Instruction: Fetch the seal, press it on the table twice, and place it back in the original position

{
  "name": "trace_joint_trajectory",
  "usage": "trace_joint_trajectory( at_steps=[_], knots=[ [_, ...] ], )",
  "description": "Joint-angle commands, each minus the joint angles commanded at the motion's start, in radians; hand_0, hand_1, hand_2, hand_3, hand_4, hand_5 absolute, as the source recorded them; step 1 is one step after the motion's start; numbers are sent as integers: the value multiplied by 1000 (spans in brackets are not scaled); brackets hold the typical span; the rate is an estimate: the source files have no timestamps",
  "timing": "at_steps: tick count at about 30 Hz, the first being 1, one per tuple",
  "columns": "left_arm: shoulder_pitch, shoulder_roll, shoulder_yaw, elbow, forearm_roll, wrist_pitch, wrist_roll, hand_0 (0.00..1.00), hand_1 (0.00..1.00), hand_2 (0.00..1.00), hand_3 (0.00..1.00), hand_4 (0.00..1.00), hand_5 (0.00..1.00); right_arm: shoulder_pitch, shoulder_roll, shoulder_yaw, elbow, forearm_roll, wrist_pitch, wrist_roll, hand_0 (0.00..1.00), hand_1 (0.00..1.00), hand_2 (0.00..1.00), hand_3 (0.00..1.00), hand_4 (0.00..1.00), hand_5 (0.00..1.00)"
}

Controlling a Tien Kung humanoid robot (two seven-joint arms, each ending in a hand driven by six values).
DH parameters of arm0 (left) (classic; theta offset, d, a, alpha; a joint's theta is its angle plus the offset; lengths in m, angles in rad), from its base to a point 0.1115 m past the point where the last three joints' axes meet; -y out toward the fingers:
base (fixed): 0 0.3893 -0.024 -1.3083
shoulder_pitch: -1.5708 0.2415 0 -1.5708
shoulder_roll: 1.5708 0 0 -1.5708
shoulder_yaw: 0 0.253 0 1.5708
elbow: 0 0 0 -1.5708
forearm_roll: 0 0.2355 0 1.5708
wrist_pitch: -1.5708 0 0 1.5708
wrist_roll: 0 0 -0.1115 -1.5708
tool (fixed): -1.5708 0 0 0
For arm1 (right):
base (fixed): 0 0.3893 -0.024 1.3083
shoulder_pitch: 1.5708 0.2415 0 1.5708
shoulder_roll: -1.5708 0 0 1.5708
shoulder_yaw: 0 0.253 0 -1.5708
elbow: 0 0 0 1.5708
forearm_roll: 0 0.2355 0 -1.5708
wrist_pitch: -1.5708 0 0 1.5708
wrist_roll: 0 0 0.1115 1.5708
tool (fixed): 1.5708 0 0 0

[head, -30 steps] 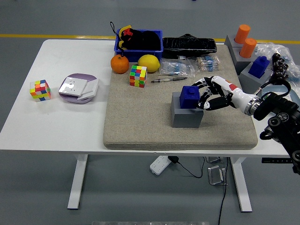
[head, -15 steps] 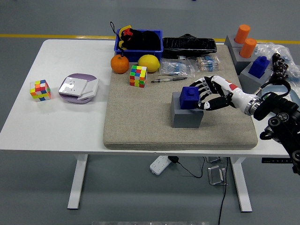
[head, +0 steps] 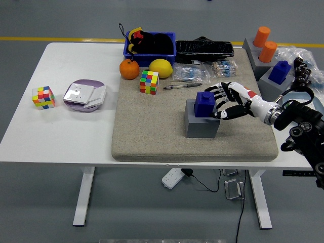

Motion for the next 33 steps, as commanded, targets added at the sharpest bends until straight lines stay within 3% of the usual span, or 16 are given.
trace_joint_trajectory(
  at_steps=[5,6,11,12,17,18,33],
  knots=[
    [0,1,1,0,0,0,0,817,817,788,837,806,415,-1,0,1,-4,-14,-7,13,674,752,757,791,926,2],
    [0,1,2,0,-1,0,0,816,817,788,837,807,415,-1,0,2,-6,-20,-8,16,829,824,811,834,970,2],
    [1,2,4,-1,-1,0,0,816,817,788,837,807,415,-4,-1,4,-13,-29,-12,26,829,824,811,834,970,2],
    [1,2,5,-1,-1,0,0,817,816,788,837,807,415,-5,-1,5,-13,-31,-12,29,918,894,885,916,998,128],
    [1,3,7,-1,-2,0,0,817,816,788,837,807,415,-8,-3,9,-10,-32,-9,38,918,894,885,916,998,128],
    [1,3,8,-1,-3,0,0,817,816,789,837,807,414,-9,-4,10,-9,-32,-8,39,940,914,902,939,998,175],
    [1,2,6,-1,-1,-1,0,817,816,788,837,806,413,-12,-5,10,5,-5,-11,54,921,900,897,928,998,175]
  ],
)
